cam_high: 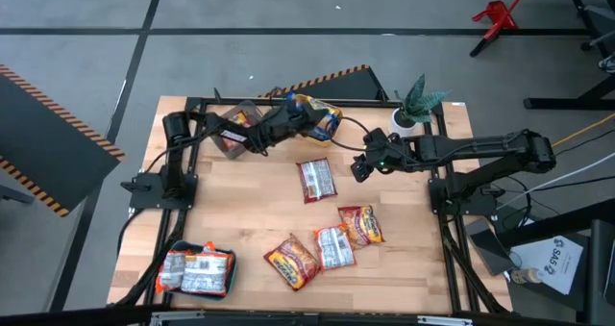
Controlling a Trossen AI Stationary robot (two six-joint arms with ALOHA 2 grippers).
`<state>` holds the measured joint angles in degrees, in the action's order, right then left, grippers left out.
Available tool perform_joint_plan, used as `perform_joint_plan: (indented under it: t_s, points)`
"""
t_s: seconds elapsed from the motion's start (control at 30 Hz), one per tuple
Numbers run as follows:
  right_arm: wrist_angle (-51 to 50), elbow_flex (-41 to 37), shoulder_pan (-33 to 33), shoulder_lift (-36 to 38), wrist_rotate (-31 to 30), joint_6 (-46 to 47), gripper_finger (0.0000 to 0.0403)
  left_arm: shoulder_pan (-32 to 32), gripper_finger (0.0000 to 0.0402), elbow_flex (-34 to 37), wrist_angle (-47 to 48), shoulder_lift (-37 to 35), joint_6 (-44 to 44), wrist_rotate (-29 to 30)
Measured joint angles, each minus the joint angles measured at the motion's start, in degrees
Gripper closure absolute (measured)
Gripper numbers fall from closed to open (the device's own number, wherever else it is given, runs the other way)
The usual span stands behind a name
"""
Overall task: Sort Maruchan noodles
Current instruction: Put the blue noodle pack into the yellow bin, then put the red noodle pack into the gray bin
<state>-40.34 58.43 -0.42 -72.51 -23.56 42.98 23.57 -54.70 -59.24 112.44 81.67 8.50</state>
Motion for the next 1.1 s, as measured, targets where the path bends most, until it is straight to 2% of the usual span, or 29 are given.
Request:
perform_joint_plan:
  t_s: [0.27,0.4,0.5,0.6,0.67,0.8,0.9,1.1]
  points:
    - [-0.1,0.0,0.0,0.0,2.4,0.1,0.0191,-0.4,0.04,0.0,-1.8,-0.2,3.1,-11.4]
    - [0.0,0.0,0.0,-0.5,3.8,0.6,0.0191,-0.5,0.04,0.0,-0.7,-5.1,-2.0,-18.1]
    - [0.5,-0.1,0.0,-1.3,4.2,3.3,0.0191,-0.9,0.0401,0.0,5.8,-10.9,-6.9,-21.6]
    - [2.2,-2.7,0.0,-1.7,5.5,5.4,0.0191,-2.0,0.0401,0.0,18.5,-19.1,-13.8,-22.5]
    - [7.1,-5.1,0.0,-2.1,6.2,7.7,0.0191,-3.1,0.0401,0.0,30.1,-25.0,-20.2,-21.8]
    - [17.8,-11.3,0.0,-2.1,8.3,10.3,0.0191,-7.1,0.04,0.0,49.5,-34.1,-28.4,-13.2]
    - [26.0,-15.6,-0.7,-2.0,9.9,12.2,0.0186,-10.1,0.0386,0.0,56.8,-37.5,-31.5,-9.9]
    - [34.3,-20.3,-2.8,-3.9,15.7,13.0,0.0119,-14.0,0.0331,0.0,62.6,-37.3,-34.0,-13.5]
